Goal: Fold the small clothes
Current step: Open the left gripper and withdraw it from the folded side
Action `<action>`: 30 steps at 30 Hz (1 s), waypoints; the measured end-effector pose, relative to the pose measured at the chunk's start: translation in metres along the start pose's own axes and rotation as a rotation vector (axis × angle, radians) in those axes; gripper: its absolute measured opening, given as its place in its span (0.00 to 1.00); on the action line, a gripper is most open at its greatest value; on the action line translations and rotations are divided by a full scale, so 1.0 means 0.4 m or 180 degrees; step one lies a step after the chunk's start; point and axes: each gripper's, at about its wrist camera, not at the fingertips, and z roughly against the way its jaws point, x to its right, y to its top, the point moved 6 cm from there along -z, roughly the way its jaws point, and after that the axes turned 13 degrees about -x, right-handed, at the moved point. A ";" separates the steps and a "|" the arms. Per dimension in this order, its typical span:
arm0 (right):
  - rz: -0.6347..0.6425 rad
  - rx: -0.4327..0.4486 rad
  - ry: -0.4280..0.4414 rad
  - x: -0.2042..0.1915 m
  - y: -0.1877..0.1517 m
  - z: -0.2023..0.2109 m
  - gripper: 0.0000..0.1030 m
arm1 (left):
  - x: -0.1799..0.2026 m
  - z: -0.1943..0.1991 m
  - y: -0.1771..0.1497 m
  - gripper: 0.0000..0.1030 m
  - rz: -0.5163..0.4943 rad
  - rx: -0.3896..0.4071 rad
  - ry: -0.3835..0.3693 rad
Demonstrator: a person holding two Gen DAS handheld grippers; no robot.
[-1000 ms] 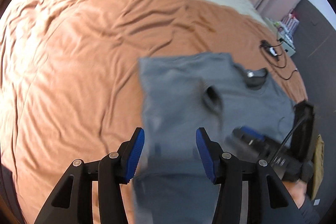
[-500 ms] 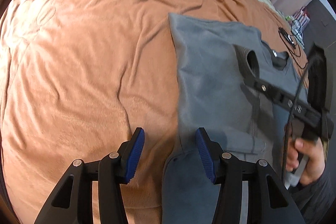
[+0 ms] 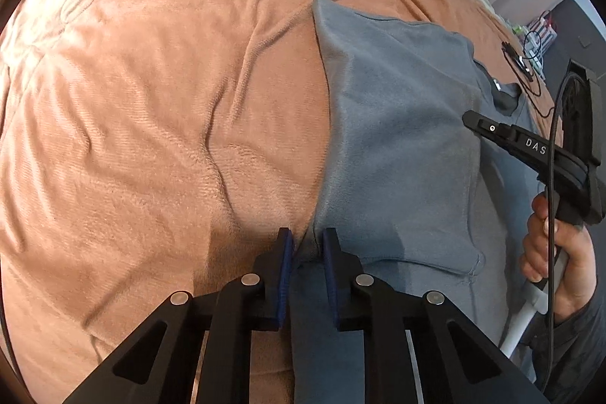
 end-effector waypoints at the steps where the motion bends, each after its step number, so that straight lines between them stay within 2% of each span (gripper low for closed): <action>1: 0.0002 -0.0009 -0.0014 0.001 0.002 0.001 0.00 | 0.000 0.001 0.000 0.17 0.0017 0.0002 0.0000; 6: 0.0003 -0.0132 -0.0103 -0.003 0.002 -0.002 0.03 | 0.009 0.012 -0.001 0.17 0.0019 0.0018 0.0047; 8: 0.0015 -0.0193 -0.0044 -0.008 -0.008 0.006 0.14 | 0.010 0.020 -0.006 0.17 0.0028 0.0043 0.0035; 10: 0.0119 -0.0195 -0.0023 -0.019 -0.027 0.024 0.42 | 0.011 0.023 -0.011 0.18 0.0040 0.0052 0.0039; 12: 0.0249 -0.0125 -0.0234 -0.022 -0.053 0.048 0.51 | 0.007 0.027 -0.019 0.20 0.0059 0.0044 0.0058; 16: 0.0255 -0.0067 -0.0343 -0.020 -0.095 0.071 0.51 | -0.008 0.053 -0.040 0.20 0.0087 0.0083 0.0094; 19: 0.0351 0.0123 -0.0519 -0.036 -0.115 0.106 0.51 | -0.025 0.080 -0.063 0.23 0.0130 0.0126 0.0114; 23: 0.0527 0.0311 -0.0600 -0.088 -0.131 0.138 0.51 | -0.042 0.116 -0.090 0.38 0.0139 0.0215 0.0140; 26: 0.0596 0.0379 -0.0582 -0.125 -0.142 0.147 0.33 | -0.057 0.137 -0.112 0.40 0.0171 0.0268 0.0118; 30: 0.0550 0.0286 -0.0408 -0.137 -0.160 0.140 0.31 | -0.080 0.170 -0.138 0.41 0.0185 0.0337 0.0121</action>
